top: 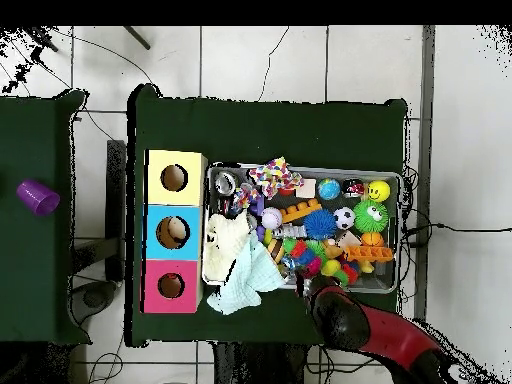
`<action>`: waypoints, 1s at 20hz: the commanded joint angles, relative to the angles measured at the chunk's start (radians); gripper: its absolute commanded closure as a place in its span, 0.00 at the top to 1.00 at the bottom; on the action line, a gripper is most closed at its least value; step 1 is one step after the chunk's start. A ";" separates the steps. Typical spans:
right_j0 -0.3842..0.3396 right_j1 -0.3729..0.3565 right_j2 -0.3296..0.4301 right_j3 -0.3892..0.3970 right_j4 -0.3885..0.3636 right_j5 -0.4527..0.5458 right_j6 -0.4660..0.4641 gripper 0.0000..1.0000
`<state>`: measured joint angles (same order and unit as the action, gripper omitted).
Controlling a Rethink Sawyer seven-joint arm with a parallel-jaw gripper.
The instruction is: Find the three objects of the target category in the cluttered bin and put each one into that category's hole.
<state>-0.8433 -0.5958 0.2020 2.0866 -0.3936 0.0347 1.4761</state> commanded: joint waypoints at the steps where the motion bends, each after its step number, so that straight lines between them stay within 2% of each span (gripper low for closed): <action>1: -0.002 0.019 0.081 -0.060 -0.039 0.079 0.048 1.00; 6: -0.032 0.050 0.109 -0.072 -0.033 0.103 0.034 1.00; 20: -0.004 0.008 0.102 -0.067 -0.017 0.130 0.046 1.00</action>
<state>-0.8615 -0.5858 0.2283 2.0863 -0.3934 0.0524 1.4761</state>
